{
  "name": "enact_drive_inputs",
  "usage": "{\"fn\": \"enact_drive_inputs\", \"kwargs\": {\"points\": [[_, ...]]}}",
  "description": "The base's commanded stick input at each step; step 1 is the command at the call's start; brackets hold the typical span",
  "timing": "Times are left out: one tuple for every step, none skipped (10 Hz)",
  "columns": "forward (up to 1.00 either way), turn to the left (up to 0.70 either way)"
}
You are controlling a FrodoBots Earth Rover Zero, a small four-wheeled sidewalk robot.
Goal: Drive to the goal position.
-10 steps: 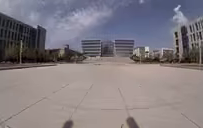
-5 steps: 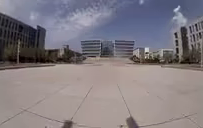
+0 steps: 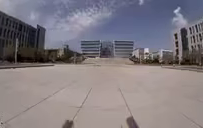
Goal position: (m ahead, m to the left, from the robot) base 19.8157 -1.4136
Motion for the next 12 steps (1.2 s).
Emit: {"fn": "enact_drive_inputs", "kwargs": {"points": [[0.7, 0.02], [0.7, 0.03], [0.7, 0.02], [0.7, 0.02], [0.7, 0.02], [0.7, 0.03], [0.7, 0.03], [0.7, 0.02], [0.7, 0.02], [0.7, 0.02], [0.7, 0.02], [0.7, 0.02]]}}
